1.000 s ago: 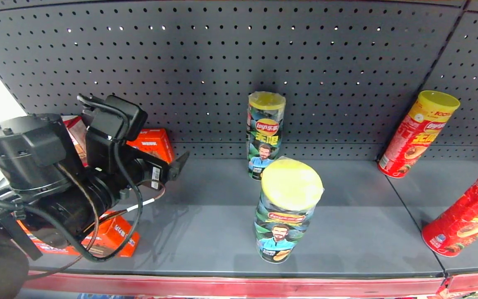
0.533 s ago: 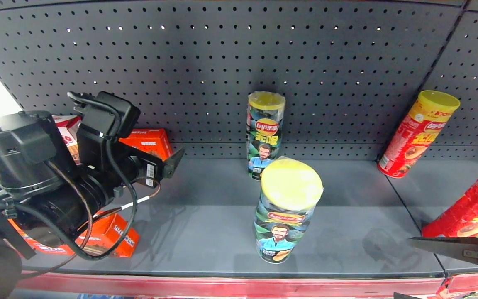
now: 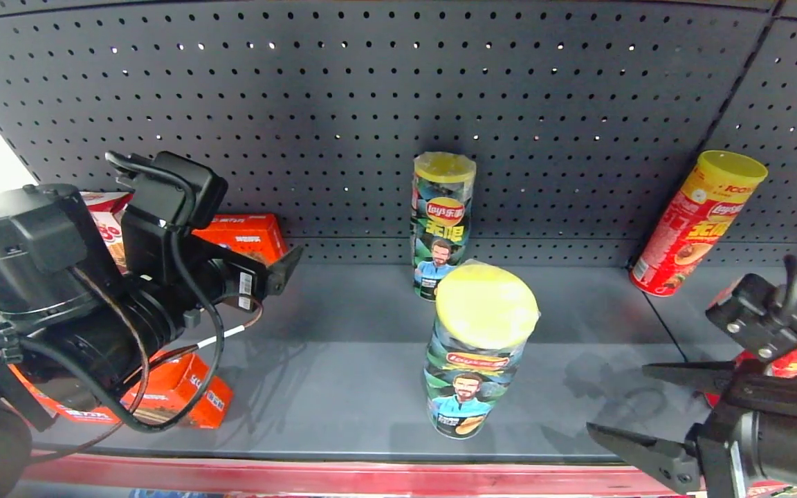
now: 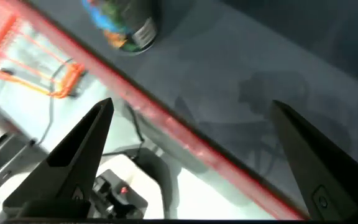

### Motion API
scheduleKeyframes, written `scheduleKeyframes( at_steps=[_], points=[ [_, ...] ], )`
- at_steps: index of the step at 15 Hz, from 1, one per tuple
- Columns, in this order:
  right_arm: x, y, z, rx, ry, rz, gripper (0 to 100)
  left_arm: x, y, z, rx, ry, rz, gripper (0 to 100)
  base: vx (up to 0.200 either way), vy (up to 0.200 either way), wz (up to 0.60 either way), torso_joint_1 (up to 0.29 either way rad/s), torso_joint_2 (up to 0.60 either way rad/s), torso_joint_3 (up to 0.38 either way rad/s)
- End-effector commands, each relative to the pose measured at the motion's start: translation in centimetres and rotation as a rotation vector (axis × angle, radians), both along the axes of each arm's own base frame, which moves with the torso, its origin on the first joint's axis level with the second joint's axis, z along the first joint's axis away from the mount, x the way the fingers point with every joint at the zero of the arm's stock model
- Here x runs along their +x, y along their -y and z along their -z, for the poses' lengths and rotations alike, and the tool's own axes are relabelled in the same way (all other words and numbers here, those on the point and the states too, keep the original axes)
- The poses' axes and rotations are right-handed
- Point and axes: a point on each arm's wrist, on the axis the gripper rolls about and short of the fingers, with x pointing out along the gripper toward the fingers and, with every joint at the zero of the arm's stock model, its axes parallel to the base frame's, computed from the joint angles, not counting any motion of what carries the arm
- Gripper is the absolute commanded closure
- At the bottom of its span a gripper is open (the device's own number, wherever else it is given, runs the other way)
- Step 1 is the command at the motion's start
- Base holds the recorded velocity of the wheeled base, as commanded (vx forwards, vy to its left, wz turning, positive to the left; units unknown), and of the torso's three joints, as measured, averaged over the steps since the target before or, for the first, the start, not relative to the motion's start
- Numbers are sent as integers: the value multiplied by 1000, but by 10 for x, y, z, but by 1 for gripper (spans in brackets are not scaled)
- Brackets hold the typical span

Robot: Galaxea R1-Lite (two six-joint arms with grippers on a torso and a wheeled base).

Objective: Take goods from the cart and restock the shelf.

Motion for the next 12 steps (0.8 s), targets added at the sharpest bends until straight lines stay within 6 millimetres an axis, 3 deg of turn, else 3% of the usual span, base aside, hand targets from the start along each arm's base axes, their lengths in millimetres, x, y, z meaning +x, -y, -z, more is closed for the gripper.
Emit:
scheduleKeyframes(
  at_steps=[1, 12],
  points=[
    [19, -18, -1, -27, -20, 9, 0, 1, -1, 0, 0, 1, -6, 0, 0, 0, 0, 0, 0, 0],
    [56, -55, 2, -78, -36, -19, 0, 1, -1, -4, -5, 16, -4, 0, 0, 0, 0, 0, 0, 0]
  ],
)
